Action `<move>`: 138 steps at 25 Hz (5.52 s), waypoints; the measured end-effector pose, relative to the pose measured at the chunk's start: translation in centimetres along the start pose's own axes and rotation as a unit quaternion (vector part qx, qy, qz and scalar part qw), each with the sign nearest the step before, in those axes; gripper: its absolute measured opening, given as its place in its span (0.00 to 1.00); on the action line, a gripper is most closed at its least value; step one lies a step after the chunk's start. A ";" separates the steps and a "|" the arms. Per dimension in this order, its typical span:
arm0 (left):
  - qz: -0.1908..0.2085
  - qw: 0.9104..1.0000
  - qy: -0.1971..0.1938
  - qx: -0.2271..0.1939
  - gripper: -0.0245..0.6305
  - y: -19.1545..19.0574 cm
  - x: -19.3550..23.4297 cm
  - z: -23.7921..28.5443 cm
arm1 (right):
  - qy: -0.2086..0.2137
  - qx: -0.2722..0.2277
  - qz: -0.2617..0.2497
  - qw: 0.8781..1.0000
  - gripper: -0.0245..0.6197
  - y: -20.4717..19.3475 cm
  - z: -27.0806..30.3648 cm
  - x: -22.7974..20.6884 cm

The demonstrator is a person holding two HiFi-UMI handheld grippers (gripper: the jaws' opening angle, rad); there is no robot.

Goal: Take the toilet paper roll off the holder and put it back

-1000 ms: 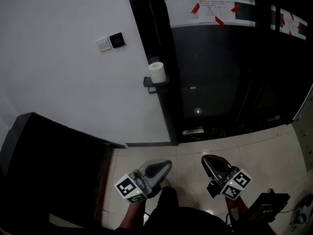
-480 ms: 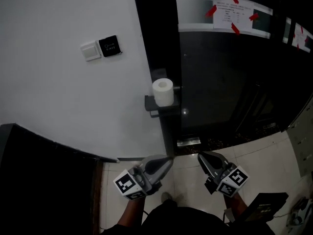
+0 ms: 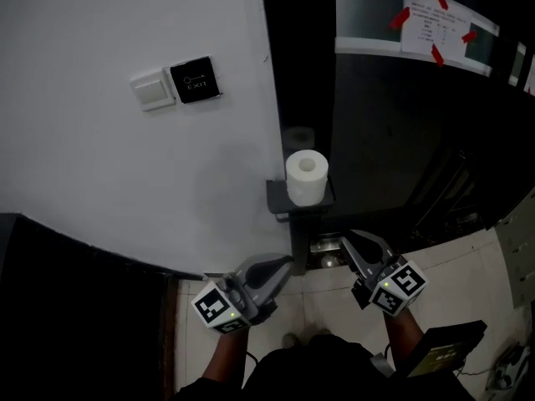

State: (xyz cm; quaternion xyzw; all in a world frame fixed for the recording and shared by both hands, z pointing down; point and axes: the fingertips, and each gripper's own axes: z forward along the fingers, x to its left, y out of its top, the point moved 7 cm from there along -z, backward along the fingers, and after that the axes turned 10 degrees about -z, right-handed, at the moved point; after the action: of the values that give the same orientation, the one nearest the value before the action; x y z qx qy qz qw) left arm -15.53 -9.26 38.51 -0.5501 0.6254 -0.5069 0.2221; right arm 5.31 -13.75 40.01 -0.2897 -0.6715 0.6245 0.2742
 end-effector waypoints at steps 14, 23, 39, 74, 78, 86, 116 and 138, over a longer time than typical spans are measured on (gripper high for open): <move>0.027 0.998 0.055 -0.009 0.03 2.3 3.7 0.6 | 0.044 0.048 -0.041 0.997 0.48 0.4 7.8 -4.6; 0.030 0.996 0.077 -0.018 0.03 2.9 5.2 -0.8 | 0.045 0.080 -0.056 0.994 0.68 1.2 12.9 -6.0; 0.025 0.994 0.106 -0.028 0.03 3.6 5.6 -3.0 | -0.005 0.129 -0.088 0.988 0.71 0.9 16.7 -6.0; 0.023 0.999 0.010 0.049 0.03 0.1 3.0 5.2 | 0.004 -0.087 0.161 0.983 0.71 0.0 -0.9 -6.5; 0.012 0.999 0.016 0.029 0.03 0.5 2.9 4.6 | 0.008 -0.085 0.161 0.983 0.71 0.0 -0.6 -6.1; 0.005 1.000 0.020 0.020 0.03 0.8 3.1 4.1 | 0.012 -0.078 0.158 0.984 0.71 0.0 -0.2 -5.7; -0.005 0.990 0.141 0.031 0.03 1.0 3.4 -2.5 | -0.133 -0.191 0.574 0.785 0.71 -15.7 4.6 -13.4; 0.000 0.983 0.181 0.040 0.03 -0.3 2.2 -4.4 | -0.047 -0.112 0.601 0.790 0.71 -16.2 10.7 -6.0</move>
State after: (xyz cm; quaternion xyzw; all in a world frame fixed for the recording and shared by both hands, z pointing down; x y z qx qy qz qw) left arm -19.69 -9.55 41.08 -0.4398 0.6348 -0.6224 0.1273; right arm 0.86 -26.28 55.35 -0.6334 -0.4394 0.5969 -0.2223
